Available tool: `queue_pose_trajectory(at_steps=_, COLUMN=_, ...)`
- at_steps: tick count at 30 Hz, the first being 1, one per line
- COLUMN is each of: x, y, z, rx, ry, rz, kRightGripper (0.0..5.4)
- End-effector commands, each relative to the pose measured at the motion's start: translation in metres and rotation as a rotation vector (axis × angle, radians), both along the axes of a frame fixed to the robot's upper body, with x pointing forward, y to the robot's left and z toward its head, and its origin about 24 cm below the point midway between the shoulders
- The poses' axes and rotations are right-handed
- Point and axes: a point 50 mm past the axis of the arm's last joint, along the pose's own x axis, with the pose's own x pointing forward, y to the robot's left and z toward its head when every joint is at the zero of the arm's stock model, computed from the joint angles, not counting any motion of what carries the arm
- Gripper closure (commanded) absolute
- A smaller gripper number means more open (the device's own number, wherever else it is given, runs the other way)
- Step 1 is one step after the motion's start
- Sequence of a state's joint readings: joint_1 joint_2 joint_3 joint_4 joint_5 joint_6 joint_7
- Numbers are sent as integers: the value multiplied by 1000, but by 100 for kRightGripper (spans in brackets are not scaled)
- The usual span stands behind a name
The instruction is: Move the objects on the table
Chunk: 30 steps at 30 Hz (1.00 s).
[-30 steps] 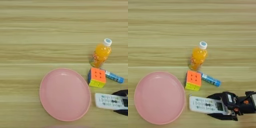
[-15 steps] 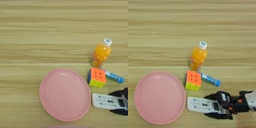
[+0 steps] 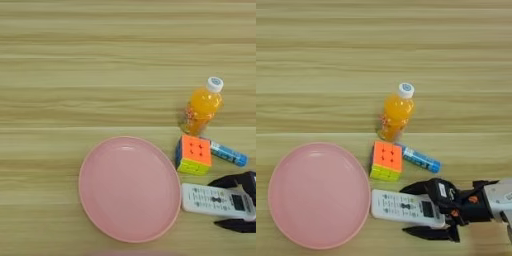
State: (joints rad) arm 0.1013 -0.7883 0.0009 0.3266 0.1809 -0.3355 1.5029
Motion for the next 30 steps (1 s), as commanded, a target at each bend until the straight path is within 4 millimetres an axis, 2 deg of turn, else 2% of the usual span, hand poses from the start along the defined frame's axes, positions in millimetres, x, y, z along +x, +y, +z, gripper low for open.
queue_pose_trajectory(at_steps=1, x=14, y=-9, z=28, rx=-2, ry=-110, rz=-26, kRightGripper=72)
queue_pose_trajectory(at_steps=7, x=20, y=-14, z=47, rx=66, ry=-154, rz=-52, kRightGripper=3)
queue_pose_trajectory(at_steps=12, x=23, y=-15, z=58, rx=126, ry=-174, rz=-66, kRightGripper=3)
queue_pose_trajectory(at_steps=20, x=26, y=-11, z=87, rx=293, ry=-217, rz=-79, kRightGripper=3)
queue_pose_trajectory(at_steps=26, x=28, y=1, z=110, rx=437, ry=-249, rz=-67, kRightGripper=3)
queue_pose_trajectory(at_steps=30, x=29, y=19, z=121, rx=502, ry=-290, rz=-38, kRightGripper=3)
